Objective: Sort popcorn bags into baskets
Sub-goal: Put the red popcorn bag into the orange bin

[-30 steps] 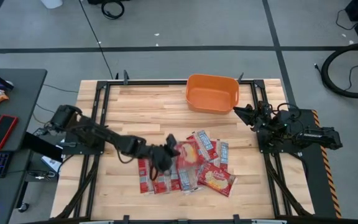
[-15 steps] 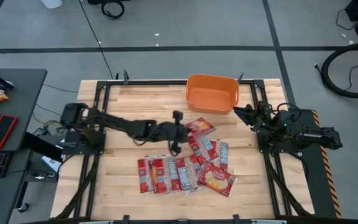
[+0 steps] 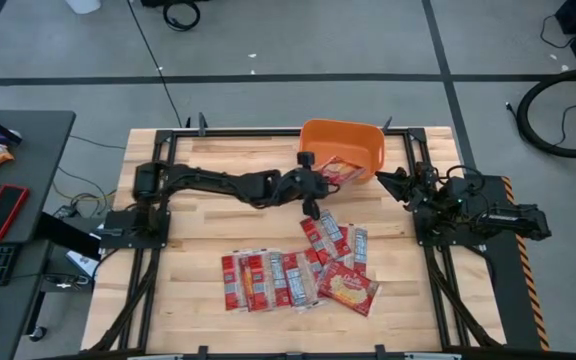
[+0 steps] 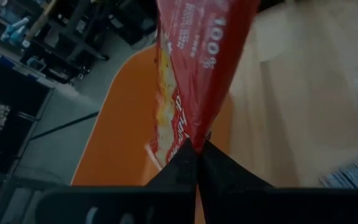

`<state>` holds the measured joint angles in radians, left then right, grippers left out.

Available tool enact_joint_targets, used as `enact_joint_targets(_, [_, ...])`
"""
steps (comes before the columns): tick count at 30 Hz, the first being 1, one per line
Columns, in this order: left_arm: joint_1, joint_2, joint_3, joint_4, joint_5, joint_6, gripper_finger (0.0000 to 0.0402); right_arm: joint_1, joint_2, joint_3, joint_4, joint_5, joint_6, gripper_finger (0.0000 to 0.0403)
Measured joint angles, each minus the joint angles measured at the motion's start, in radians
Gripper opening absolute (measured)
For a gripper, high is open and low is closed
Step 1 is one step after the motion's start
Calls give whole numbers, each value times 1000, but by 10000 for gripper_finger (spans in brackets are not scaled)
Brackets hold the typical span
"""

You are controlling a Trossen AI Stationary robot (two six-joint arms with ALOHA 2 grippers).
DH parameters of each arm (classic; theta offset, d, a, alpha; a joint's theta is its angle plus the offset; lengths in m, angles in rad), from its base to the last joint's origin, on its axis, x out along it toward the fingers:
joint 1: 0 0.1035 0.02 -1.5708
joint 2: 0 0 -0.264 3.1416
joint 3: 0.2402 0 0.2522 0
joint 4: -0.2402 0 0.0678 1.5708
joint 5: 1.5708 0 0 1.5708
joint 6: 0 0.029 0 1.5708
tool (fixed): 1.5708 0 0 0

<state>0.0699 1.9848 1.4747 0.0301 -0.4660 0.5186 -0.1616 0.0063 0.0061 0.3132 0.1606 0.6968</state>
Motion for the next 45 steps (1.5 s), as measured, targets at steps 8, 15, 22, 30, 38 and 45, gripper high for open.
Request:
enact_joint_targets(8, [61,170,196,12,-46,41,6,0,0,0,2,2,0,170])
enact_joint_targets(15, [121,284,302,-18,-102,15,6,0,0,0,4,2,0,170])
enact_joint_targets(22, [130,301,309,-85,-137,-90,40,0,0,0,5,2,0,170])
enact_joint_targets(30, [51,268,309,-128,-107,-35,132,0,0,0,5,2,0,170])
enact_joint_targets(38, [-158,173,310,-375,52,99,127,0,0,0,6,1,0,170])
enact_joint_targets(45, [-316,168,309,-673,109,19,124,0,0,0,5,0,0,170])
